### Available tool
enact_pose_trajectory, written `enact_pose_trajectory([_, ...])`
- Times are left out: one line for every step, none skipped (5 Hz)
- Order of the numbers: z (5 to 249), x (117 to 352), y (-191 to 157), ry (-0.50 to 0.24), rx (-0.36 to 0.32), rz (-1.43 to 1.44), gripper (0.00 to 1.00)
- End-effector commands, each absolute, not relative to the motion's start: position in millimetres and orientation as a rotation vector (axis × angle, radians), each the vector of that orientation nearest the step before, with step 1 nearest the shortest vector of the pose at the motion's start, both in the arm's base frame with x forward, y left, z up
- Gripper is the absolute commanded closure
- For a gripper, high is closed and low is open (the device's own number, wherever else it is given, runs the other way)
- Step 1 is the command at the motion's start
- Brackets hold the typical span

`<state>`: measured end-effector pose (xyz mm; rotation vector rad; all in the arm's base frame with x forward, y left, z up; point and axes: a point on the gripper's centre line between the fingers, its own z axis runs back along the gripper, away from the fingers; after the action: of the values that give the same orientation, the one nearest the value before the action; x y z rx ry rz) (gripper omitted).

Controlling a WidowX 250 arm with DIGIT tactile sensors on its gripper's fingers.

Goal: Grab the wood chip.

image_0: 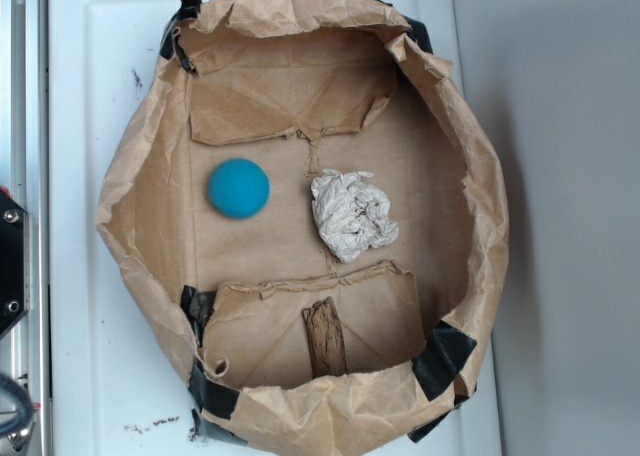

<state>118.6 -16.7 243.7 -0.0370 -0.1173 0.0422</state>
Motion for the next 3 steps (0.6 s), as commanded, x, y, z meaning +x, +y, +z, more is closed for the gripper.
enact_pose_trajectory([244, 119, -17, -0.117, -0.037, 0.042, 0.00])
enact_pose_trajectory([238, 169, 3, -0.109, -0.025, -0.055, 0.00])
enact_pose_trajectory([227, 221, -8, -0.164, 0.042, -0.225, 0.00])
